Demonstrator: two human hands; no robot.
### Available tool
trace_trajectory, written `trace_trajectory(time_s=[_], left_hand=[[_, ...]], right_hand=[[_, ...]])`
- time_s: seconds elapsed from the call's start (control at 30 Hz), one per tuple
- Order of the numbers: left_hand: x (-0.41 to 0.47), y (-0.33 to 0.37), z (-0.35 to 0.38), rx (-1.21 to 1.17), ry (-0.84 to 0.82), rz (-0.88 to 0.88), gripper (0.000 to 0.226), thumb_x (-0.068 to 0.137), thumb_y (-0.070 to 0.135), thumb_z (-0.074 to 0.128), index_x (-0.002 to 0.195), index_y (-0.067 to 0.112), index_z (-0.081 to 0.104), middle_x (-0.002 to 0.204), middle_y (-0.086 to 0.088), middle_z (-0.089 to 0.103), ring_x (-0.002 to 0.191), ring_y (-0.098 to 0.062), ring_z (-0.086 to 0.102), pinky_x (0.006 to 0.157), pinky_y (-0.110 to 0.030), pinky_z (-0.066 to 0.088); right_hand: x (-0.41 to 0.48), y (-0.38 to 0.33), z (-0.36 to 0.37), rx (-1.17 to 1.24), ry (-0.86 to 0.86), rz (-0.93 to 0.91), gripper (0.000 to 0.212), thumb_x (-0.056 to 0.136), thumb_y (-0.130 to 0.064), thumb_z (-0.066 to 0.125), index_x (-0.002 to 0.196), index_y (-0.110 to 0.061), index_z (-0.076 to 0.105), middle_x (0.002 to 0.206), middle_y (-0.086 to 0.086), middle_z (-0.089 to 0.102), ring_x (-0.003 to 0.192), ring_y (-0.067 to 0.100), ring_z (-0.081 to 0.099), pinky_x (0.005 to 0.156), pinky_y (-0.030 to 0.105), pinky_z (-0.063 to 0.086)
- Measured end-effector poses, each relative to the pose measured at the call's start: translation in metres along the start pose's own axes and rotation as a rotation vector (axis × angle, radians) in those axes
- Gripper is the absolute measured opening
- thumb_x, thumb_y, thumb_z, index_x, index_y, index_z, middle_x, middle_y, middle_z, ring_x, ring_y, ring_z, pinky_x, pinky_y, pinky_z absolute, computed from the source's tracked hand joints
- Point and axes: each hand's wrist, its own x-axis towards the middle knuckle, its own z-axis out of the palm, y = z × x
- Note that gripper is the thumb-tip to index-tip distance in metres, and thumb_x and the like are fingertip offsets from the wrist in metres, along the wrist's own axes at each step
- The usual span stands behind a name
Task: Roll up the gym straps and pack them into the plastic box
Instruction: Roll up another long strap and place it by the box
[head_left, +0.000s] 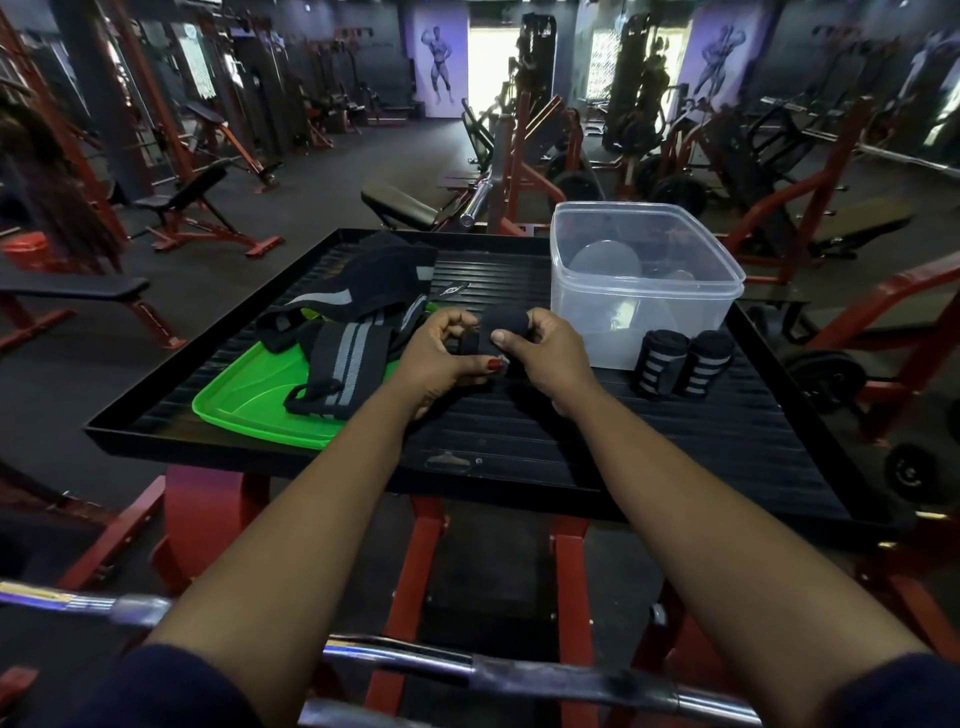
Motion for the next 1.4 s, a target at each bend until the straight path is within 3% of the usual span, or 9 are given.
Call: trace_trajectory(time_s=[0.13, 0.33, 0.57, 0.73, 0.87, 0.97, 1.1, 1.27, 1.4], left_hand=[[0.001, 0.002, -0.002, 0.018, 0.008, 0.03, 0.048, 0.07, -0.016, 0.072, 0.109, 0.007, 0.056, 0.105, -0.005, 0.06, 0.08, -0.014, 0.066, 0.062, -0.026, 0.058], [0.005, 0.0, -0.001, -0.149, -0.013, -0.08, 0.025, 0.087, 0.012, 0.066, 0.111, 0.011, 0.058, 0.098, -0.002, 0.065, 0.089, -0.016, 0.066, 0.081, -0.035, 0.057], [0.005, -0.001, -0.002, -0.097, 0.007, -0.043, 0.016, 0.088, 0.003, 0.063, 0.098, 0.015, 0.059, 0.106, -0.011, 0.06, 0.092, -0.022, 0.064, 0.071, -0.034, 0.06], [0.002, -0.001, 0.001, -0.039, -0.052, -0.037, 0.022, 0.089, -0.005, 0.057, 0.099, 0.015, 0.054, 0.098, -0.004, 0.06, 0.082, -0.016, 0.065, 0.072, -0.035, 0.059], [-0.001, 0.0, 0.005, -0.02, -0.058, -0.026, 0.026, 0.088, -0.009, 0.056, 0.101, 0.012, 0.048, 0.102, -0.005, 0.056, 0.076, -0.011, 0.065, 0.06, -0.027, 0.059], [-0.003, 0.0, 0.006, 0.015, -0.112, 0.002, 0.04, 0.084, -0.016, 0.056, 0.109, 0.011, 0.042, 0.106, -0.008, 0.054, 0.078, -0.011, 0.063, 0.059, -0.024, 0.056], [-0.003, 0.0, 0.003, 0.069, -0.215, 0.058, 0.06, 0.083, -0.017, 0.055, 0.124, 0.025, 0.045, 0.108, -0.007, 0.055, 0.087, -0.016, 0.06, 0.071, -0.03, 0.058], [-0.006, 0.002, 0.008, 0.099, -0.176, 0.103, 0.037, 0.083, -0.017, 0.056, 0.103, 0.014, 0.06, 0.103, 0.001, 0.063, 0.09, -0.014, 0.062, 0.075, -0.028, 0.056], [-0.005, 0.004, 0.01, -0.012, -0.115, 0.002, 0.011, 0.089, 0.002, 0.061, 0.092, 0.013, 0.061, 0.095, -0.005, 0.061, 0.082, -0.02, 0.063, 0.071, -0.041, 0.059]], right_hand=[[0.0, 0.0, 0.002, -0.06, 0.0, 0.008, 0.012, 0.086, -0.022, 0.071, 0.092, -0.024, 0.06, 0.1, 0.005, 0.07, 0.095, 0.022, 0.066, 0.089, 0.043, 0.054], [0.0, -0.001, 0.002, -0.066, 0.038, -0.025, 0.016, 0.084, -0.024, 0.072, 0.082, -0.024, 0.057, 0.092, 0.008, 0.071, 0.088, 0.026, 0.067, 0.082, 0.048, 0.055], [-0.003, -0.002, 0.002, 0.002, 0.005, -0.032, 0.013, 0.082, -0.022, 0.075, 0.082, -0.024, 0.063, 0.092, 0.004, 0.072, 0.088, 0.021, 0.069, 0.084, 0.042, 0.057], [-0.001, -0.001, 0.001, 0.041, 0.061, -0.017, 0.022, 0.082, -0.025, 0.075, 0.072, -0.024, 0.055, 0.077, 0.0, 0.062, 0.072, 0.013, 0.055, 0.07, 0.034, 0.047], [0.001, -0.003, 0.0, 0.102, 0.071, 0.025, 0.022, 0.082, -0.021, 0.076, 0.074, -0.023, 0.055, 0.075, -0.001, 0.06, 0.068, 0.011, 0.053, 0.064, 0.025, 0.045], [0.003, 0.0, -0.001, 0.147, 0.061, 0.113, 0.018, 0.083, -0.02, 0.075, 0.08, -0.023, 0.057, 0.078, 0.0, 0.062, 0.073, 0.014, 0.058, 0.071, 0.034, 0.051], [0.002, 0.0, -0.003, -0.056, 0.021, 0.086, 0.012, 0.088, -0.03, 0.066, 0.08, -0.021, 0.065, 0.087, 0.003, 0.069, 0.084, 0.019, 0.063, 0.081, 0.04, 0.051], [0.0, -0.003, -0.004, -0.463, -0.004, 0.015, 0.034, 0.103, -0.029, 0.036, 0.087, -0.008, 0.059, 0.097, 0.019, 0.065, 0.094, 0.033, 0.058, 0.072, 0.034, 0.035], [-0.002, -0.002, -0.004, -0.406, 0.097, -0.055, 0.023, 0.101, -0.017, 0.039, 0.112, -0.008, 0.056, 0.108, 0.01, 0.064, 0.094, 0.022, 0.054, 0.072, 0.024, 0.031]])
